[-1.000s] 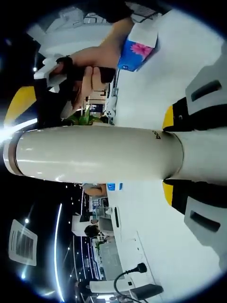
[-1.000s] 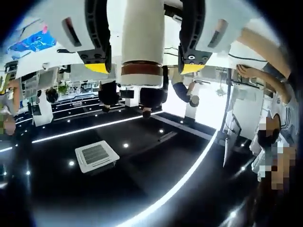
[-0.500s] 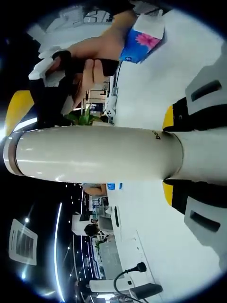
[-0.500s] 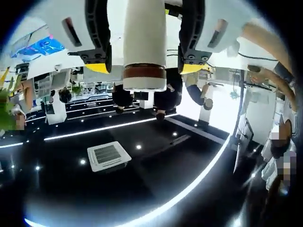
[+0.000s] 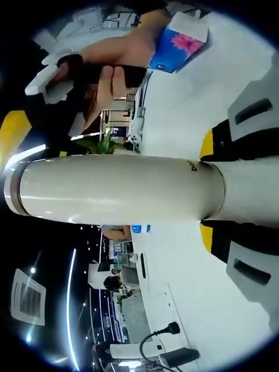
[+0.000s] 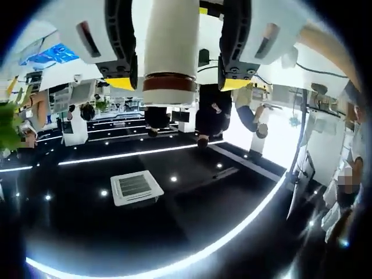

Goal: Grasp the water cup twist off the cup lid place the cup lid on the table

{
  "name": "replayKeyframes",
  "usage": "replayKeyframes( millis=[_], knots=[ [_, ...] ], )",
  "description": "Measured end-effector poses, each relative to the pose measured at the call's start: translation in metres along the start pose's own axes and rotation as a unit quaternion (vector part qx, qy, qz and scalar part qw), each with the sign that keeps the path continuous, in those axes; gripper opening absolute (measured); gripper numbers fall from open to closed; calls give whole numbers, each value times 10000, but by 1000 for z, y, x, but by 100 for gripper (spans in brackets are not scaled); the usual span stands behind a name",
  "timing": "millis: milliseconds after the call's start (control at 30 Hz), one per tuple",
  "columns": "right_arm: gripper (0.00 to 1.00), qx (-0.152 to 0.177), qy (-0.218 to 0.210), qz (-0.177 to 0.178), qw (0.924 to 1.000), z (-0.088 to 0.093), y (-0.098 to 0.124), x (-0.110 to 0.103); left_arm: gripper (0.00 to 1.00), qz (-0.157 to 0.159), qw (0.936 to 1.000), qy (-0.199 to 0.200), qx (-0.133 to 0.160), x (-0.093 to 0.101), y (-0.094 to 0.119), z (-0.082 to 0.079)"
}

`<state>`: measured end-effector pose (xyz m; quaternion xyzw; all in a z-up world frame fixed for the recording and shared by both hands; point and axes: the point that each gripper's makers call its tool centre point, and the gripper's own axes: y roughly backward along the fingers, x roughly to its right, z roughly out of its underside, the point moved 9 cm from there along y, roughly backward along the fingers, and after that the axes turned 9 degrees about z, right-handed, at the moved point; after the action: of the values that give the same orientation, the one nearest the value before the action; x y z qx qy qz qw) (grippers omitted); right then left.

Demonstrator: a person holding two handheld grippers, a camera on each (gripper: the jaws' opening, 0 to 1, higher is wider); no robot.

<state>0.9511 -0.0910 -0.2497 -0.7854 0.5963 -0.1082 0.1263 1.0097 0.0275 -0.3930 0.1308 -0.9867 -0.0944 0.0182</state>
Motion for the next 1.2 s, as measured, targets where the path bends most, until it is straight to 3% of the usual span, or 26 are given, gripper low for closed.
replayKeyframes(
  millis=[600,1000,1200],
  knots=[
    [55,111,109,245,9996,-3,-15,3,42,-2,10000,-2,-1,3,-1,1],
    [45,148,-4,200,9997,-2,-22,8,42,8,10000,-2,-1,3,-1,0],
    [45,141,-48,143,9998,-3,-23,8,42,9,10000,-1,0,3,-1,0]
  ],
)
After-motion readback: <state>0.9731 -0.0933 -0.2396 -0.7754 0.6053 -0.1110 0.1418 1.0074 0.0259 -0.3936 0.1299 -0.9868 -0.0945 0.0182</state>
